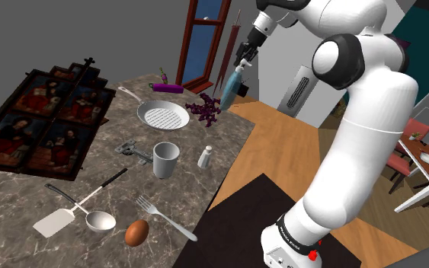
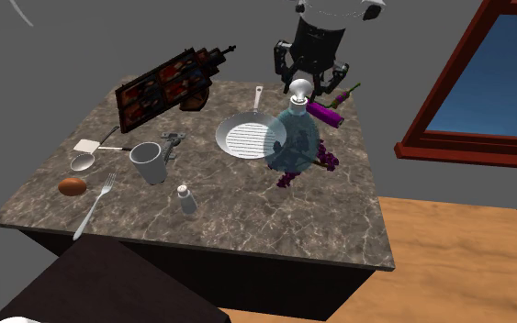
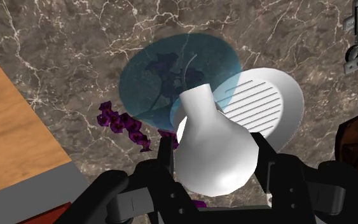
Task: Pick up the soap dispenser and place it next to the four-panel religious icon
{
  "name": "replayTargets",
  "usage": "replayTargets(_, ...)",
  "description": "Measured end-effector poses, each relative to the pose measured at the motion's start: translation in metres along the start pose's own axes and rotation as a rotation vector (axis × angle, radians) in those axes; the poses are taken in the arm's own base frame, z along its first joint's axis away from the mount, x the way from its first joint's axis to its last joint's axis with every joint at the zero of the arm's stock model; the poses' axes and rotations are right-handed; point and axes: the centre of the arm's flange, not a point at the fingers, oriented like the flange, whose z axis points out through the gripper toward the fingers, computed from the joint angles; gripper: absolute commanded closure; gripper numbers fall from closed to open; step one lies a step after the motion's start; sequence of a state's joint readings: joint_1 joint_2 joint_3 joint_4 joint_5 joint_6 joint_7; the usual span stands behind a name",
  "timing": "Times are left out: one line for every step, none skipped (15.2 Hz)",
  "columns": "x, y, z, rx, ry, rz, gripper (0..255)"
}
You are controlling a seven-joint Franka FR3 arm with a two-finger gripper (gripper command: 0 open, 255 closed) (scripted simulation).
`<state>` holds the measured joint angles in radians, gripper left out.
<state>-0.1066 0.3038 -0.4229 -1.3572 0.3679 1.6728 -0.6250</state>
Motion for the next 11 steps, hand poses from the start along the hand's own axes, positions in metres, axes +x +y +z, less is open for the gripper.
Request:
replayTargets(0.001, -0.001, -0.004, 0.000, 0.000, 0.000, 255)
replayTargets(0.003, -0.002, -0.010, 0.000, 0.000, 0.000, 255)
replayTargets(0.002, -0.003, -0.015, 0.000, 0.000, 0.000, 255)
replayTargets(0.003, -0.004, -0.021, 0.000, 0.000, 0.000, 255)
replayTargets(0.004, -0.005, -0.026, 0.000, 0.000, 0.000, 255)
replayTargets(0.006, -0.006, -0.031, 0.000, 0.000, 0.000, 255)
replayTargets(0.007, -0.008, -0.035, 0.000, 0.000, 0.000, 255)
replayTargets(0.007, -0.009, -0.040, 0.000, 0.000, 0.000, 255)
replayTargets(0.008, -0.009, -0.045, 0.000, 0.000, 0.000, 255)
replayTargets(0.008, -0.011, -0.050, 0.000, 0.000, 0.000, 255)
replayTargets(0.009, -0.012, -0.056, 0.000, 0.000, 0.000, 255)
